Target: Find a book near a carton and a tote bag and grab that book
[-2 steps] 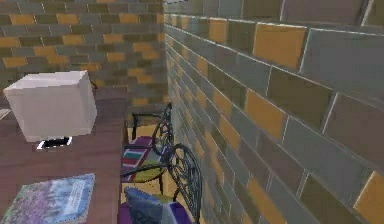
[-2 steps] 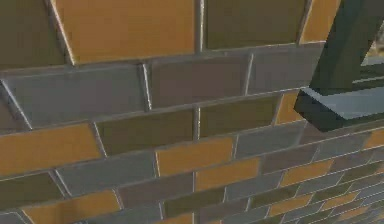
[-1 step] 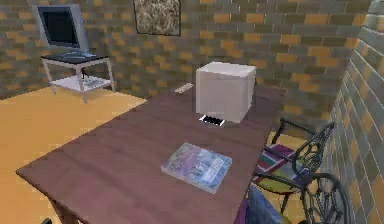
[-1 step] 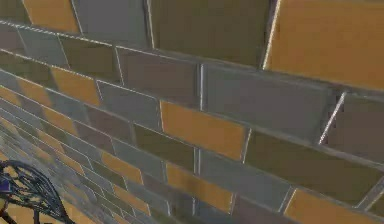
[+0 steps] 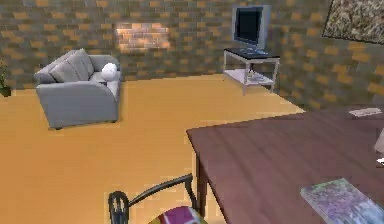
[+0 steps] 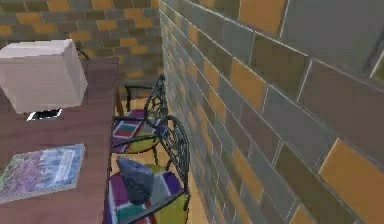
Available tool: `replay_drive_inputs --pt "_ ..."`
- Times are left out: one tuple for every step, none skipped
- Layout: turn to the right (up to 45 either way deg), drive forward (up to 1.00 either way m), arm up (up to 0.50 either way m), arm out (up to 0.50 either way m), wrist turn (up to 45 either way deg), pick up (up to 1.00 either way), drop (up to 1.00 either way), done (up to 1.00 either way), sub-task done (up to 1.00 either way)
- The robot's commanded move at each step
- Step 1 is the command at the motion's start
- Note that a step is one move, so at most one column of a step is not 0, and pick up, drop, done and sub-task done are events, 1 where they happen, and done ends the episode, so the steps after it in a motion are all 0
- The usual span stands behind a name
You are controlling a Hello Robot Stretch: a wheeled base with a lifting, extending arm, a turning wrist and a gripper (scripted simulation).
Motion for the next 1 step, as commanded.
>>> replay_drive_inputs --pt "-36.0 0.00 0.00 0.00 0.0 0.00 0.00 0.00 0.00"
